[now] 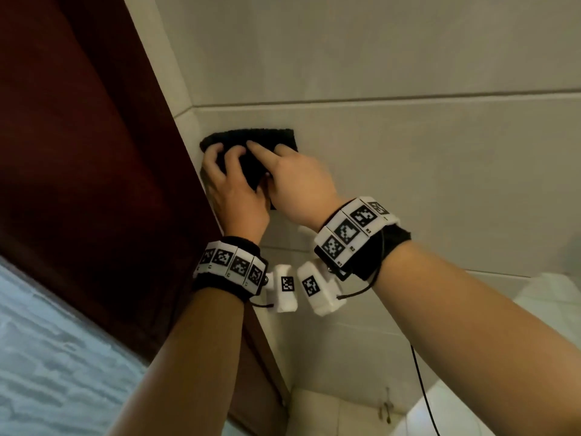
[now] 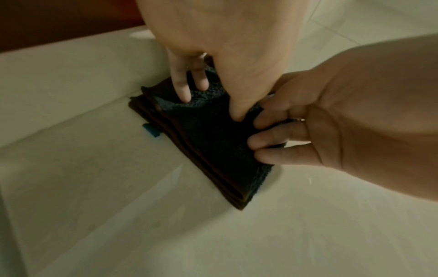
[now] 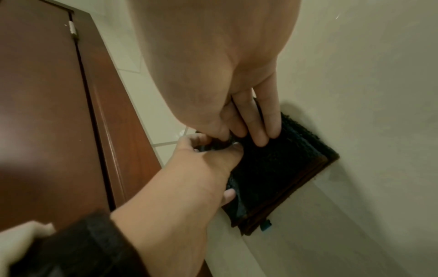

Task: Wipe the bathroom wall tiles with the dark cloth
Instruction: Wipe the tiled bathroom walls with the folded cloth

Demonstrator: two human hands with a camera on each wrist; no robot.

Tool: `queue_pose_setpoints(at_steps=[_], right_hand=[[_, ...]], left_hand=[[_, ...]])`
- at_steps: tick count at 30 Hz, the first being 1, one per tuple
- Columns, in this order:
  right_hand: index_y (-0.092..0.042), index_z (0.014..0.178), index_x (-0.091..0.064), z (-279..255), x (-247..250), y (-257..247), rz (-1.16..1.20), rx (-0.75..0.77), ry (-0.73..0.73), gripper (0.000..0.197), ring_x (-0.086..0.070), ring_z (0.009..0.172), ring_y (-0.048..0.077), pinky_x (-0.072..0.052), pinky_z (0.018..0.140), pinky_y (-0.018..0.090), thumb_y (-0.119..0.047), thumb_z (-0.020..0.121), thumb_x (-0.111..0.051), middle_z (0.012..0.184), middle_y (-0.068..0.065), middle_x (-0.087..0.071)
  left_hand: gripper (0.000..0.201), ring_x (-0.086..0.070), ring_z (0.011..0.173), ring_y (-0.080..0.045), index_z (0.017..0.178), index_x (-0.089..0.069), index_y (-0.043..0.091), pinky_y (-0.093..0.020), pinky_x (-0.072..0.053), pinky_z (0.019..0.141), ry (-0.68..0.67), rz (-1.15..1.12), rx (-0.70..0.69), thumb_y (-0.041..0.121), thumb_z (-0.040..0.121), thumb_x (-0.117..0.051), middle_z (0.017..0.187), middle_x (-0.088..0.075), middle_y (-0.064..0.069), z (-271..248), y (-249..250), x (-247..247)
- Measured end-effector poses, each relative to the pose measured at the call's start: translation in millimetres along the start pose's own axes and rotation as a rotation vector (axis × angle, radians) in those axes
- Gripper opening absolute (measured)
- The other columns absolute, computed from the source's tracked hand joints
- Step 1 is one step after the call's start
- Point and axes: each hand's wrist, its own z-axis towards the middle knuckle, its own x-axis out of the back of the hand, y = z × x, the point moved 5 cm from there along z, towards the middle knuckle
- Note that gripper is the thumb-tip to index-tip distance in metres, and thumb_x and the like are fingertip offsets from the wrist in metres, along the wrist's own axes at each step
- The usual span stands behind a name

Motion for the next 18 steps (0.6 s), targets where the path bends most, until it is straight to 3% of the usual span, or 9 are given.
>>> queue_pose_setpoints(at_steps=[11,14,18], right_hand=[[-0.034,0.153,-0.027,-12.6,-5.1,9.6,0.131,-0.094,0.056,0.061,-0.058,0.092,0.023,-0.038,0.058,0.032,-0.021,0.095,-0.044,0.108,-0.001,-0.055],[-0.034,0.154,-0.024,-15.4,0.4,12.2,0.113,-0.102,0.057,0.061,-0.058,0.093,0.022,-0.036,0.058,0.032,-0.022,0.096,-0.043,0.110,-0.001,-0.054],[-0.034,0.154,-0.024,-19.3,12.1,18.4,0.108,-0.107,0.069,0.063,-0.058,0.092,0.023,-0.035,0.057,0.032,-0.019,0.095,-0.042,0.110,0.000,-0.054]], left_hand=[[0.050,-0.038,0.133,-0.029,0.121,-0.055,0.014,-0.045,-0.052,0.097,-0.012,-0.061,-0.046,0.005,0.075,-0.073,0.146,-0.031,-0.014,1.8,0.1,-0.5],[0.049,-0.039,0.131,-0.032,0.119,-0.054,0.017,-0.044,-0.053,0.095,-0.011,-0.034,-0.070,0.007,0.075,-0.074,0.145,-0.032,-0.013,3.9,6.7,1.2],[0.047,-0.043,0.127,-0.035,0.119,-0.053,0.019,-0.026,-0.045,0.087,-0.028,-0.014,-0.082,0.008,0.078,-0.073,0.146,-0.031,-0.011,6.4,22.5,2.9]])
